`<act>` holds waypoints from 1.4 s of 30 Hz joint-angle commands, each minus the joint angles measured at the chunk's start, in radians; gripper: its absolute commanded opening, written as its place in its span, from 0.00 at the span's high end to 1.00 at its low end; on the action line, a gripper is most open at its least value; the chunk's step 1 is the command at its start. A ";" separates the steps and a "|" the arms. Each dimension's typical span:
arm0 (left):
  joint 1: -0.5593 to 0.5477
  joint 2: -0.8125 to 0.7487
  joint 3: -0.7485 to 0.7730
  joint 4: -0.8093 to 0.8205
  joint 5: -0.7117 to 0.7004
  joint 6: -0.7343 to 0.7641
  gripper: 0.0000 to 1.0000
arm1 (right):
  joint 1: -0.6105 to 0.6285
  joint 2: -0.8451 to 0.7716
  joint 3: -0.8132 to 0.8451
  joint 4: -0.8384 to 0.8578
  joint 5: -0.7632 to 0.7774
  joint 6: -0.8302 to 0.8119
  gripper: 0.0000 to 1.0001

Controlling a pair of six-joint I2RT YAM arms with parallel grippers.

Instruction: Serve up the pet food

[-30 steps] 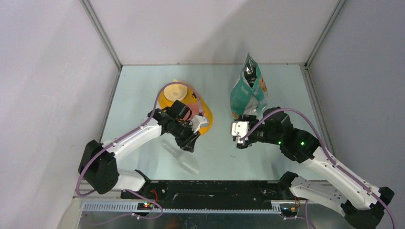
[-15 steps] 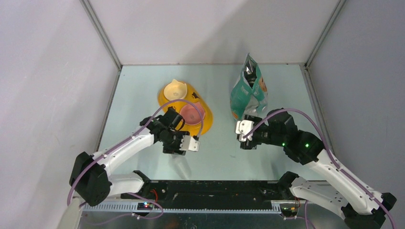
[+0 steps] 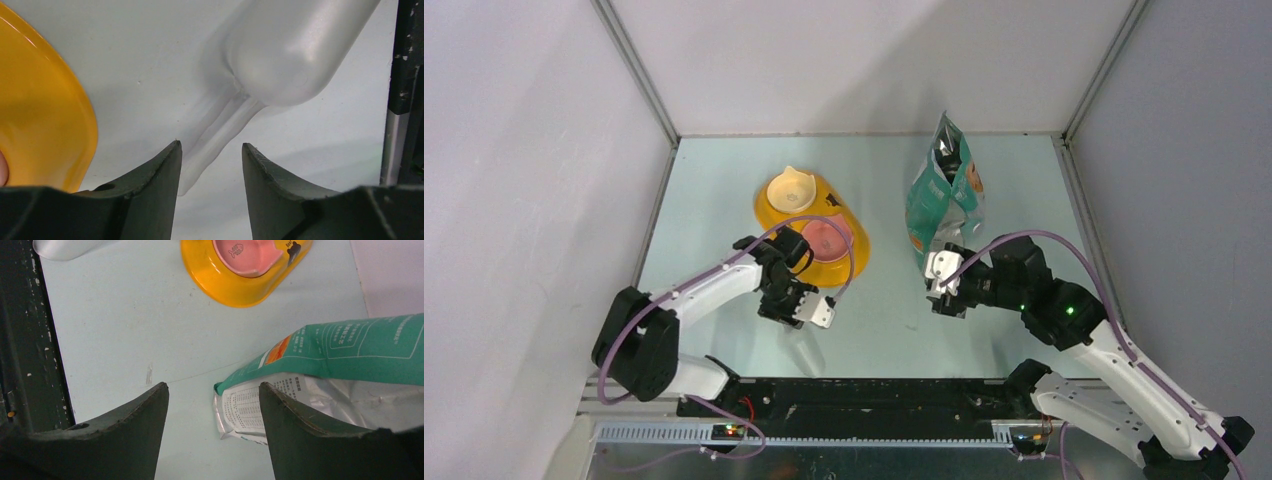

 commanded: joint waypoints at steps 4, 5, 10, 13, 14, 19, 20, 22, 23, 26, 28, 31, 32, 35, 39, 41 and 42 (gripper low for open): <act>0.000 0.056 0.013 0.046 -0.012 0.074 0.48 | -0.038 -0.016 0.002 0.026 -0.032 0.045 0.30; 0.000 0.067 0.013 0.041 -0.004 0.081 0.47 | -0.039 -0.016 0.002 0.026 -0.033 0.048 0.30; -0.010 0.081 -0.024 0.050 0.013 0.112 0.44 | -0.043 -0.010 0.003 0.028 -0.029 0.047 0.29; -0.015 0.086 -0.042 0.065 0.022 0.125 0.46 | -0.045 -0.008 0.003 0.031 -0.036 0.051 0.29; -0.017 0.091 -0.043 0.070 0.022 0.122 0.47 | -0.046 -0.005 0.003 0.031 -0.038 0.052 0.29; -0.025 0.125 -0.018 0.070 0.025 0.098 0.55 | -0.049 0.002 0.003 0.037 -0.043 0.054 0.29; -0.026 0.134 -0.015 0.066 0.029 0.091 0.57 | -0.049 0.002 0.003 0.039 -0.042 0.054 0.29; -0.033 0.150 -0.011 0.055 0.035 0.085 0.64 | -0.051 0.003 0.003 0.040 -0.042 0.054 0.29; -0.041 0.154 -0.013 0.052 0.037 0.082 0.70 | -0.053 0.002 0.003 0.040 -0.044 0.054 0.29; -0.051 0.164 -0.017 0.044 0.050 0.066 0.81 | -0.060 0.001 0.003 0.038 -0.044 0.057 0.28; -0.051 0.162 -0.014 0.038 0.059 0.053 0.91 | -0.063 -0.002 0.001 0.037 -0.043 0.061 0.28; -0.050 0.143 0.004 0.022 0.094 0.010 0.99 | -0.063 -0.005 -0.002 0.034 -0.040 0.063 0.28; -0.046 0.138 0.012 0.017 0.109 -0.006 1.00 | -0.064 -0.008 -0.002 0.035 -0.039 0.063 0.28; -0.034 0.121 0.094 -0.036 0.246 -0.141 1.00 | -0.060 -0.010 -0.002 0.038 -0.035 0.056 0.28; -0.029 0.091 0.211 -0.067 0.420 -0.341 1.00 | -0.050 -0.004 0.001 0.064 -0.015 0.051 0.29; -0.029 0.058 0.230 -0.041 0.482 -0.429 1.00 | -0.047 0.009 0.011 0.074 -0.033 0.081 0.29; -0.029 0.045 0.234 -0.034 0.499 -0.453 1.00 | -0.047 0.022 0.018 0.073 -0.044 0.092 0.29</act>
